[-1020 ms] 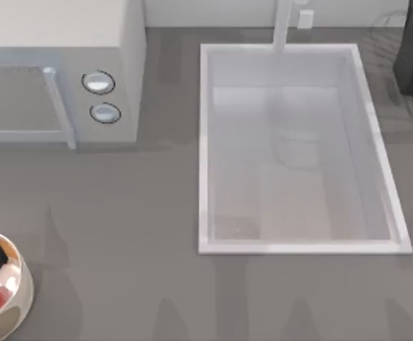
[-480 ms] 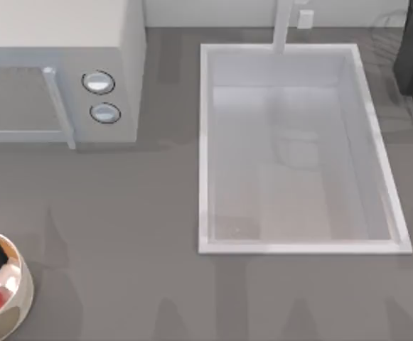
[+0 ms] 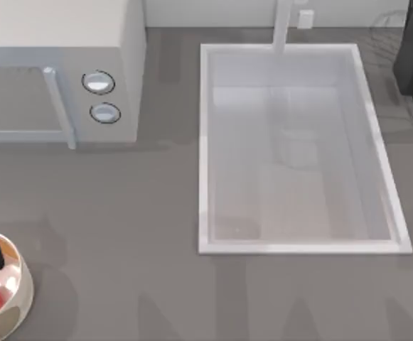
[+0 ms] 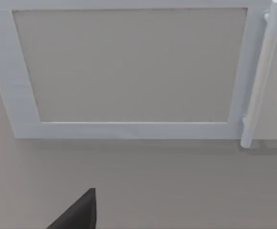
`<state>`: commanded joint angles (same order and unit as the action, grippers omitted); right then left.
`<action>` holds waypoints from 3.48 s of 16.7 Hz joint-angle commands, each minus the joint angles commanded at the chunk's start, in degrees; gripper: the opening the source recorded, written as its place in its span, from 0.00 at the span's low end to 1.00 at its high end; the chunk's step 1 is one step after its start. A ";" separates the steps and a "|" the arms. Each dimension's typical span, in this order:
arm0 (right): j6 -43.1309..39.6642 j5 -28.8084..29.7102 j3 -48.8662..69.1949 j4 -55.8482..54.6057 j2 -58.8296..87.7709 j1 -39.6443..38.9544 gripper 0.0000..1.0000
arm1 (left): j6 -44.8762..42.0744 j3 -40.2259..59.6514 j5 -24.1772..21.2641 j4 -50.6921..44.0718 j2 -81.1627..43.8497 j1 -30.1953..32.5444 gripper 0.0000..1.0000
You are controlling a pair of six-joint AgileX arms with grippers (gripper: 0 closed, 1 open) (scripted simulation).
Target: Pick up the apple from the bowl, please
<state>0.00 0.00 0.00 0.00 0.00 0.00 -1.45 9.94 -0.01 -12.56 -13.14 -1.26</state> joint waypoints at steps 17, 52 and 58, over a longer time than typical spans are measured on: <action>0.00 0.00 0.00 0.00 0.00 0.00 1.00 | -5.48 37.59 -0.03 -50.93 -60.91 -4.77 1.00; 0.00 0.00 0.00 0.00 0.00 0.00 1.00 | -5.93 22.00 0.00 -23.50 -72.75 -5.03 0.00; 0.00 0.00 0.00 0.00 0.00 0.00 1.00 | -5.93 22.00 0.00 -23.50 -72.75 -5.03 0.00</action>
<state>0.00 0.00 0.00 0.00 0.00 0.00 -7.38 31.94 0.00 -36.06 -85.88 -6.29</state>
